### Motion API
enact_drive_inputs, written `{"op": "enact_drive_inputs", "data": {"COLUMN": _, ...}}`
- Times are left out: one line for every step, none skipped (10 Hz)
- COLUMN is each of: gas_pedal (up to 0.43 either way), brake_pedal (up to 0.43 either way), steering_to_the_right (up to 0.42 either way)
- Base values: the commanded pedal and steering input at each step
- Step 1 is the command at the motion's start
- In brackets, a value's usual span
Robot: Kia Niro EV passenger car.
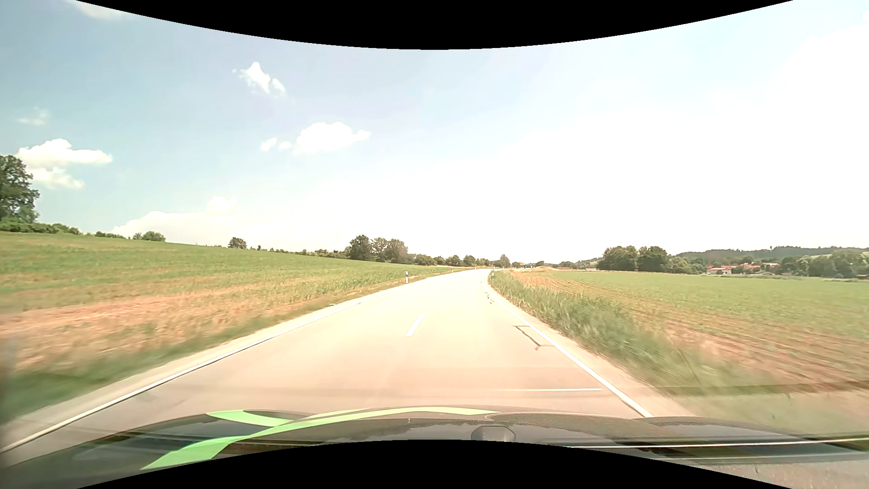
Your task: Follow the waypoints while adhering to traffic rules and regulations
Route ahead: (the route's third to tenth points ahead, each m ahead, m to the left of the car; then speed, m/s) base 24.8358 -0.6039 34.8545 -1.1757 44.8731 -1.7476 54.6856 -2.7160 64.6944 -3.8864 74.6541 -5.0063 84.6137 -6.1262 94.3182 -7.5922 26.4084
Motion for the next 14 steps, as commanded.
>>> {"op": "enact_drive_inputs", "data": {"gas_pedal": 0.177, "brake_pedal": 0.0, "steering_to_the_right": 0.005}}
{"op": "enact_drive_inputs", "data": {"gas_pedal": 0.189, "brake_pedal": 0.0, "steering_to_the_right": 0.004}}
{"op": "enact_drive_inputs", "data": {"gas_pedal": 0.189, "brake_pedal": 0.0, "steering_to_the_right": 0.005}}
{"op": "enact_drive_inputs", "data": {"gas_pedal": 0.169, "brake_pedal": 0.0, "steering_to_the_right": 0.004}}
{"op": "enact_drive_inputs", "data": {"gas_pedal": 0.13, "brake_pedal": 0.0, "steering_to_the_right": 0.003}}
{"op": "enact_drive_inputs", "data": {"gas_pedal": 0.13, "brake_pedal": 0.0, "steering_to_the_right": 0.002}}
{"op": "enact_drive_inputs", "data": {"gas_pedal": 0.138, "brake_pedal": 0.0, "steering_to_the_right": 0.004}}
{"op": "enact_drive_inputs", "data": {"gas_pedal": 0.15, "brake_pedal": 0.0, "steering_to_the_right": 0.005}}
{"op": "enact_drive_inputs", "data": {"gas_pedal": 0.157, "brake_pedal": 0.0, "steering_to_the_right": 0.005}}
{"op": "enact_drive_inputs", "data": {"gas_pedal": 0.157, "brake_pedal": 0.0, "steering_to_the_right": 0.005}}
{"op": "enact_drive_inputs", "data": {"gas_pedal": 0.157, "brake_pedal": 0.0, "steering_to_the_right": 0.005}}
{"op": "enact_drive_inputs", "data": {"gas_pedal": 0.169, "brake_pedal": 0.0, "steering_to_the_right": 0.007}}
{"op": "enact_drive_inputs", "data": {"gas_pedal": 0.197, "brake_pedal": 0.0, "steering_to_the_right": 0.011}}
{"op": "enact_drive_inputs", "data": {"gas_pedal": 0.22, "brake_pedal": 0.0, "steering_to_the_right": 0.013}}
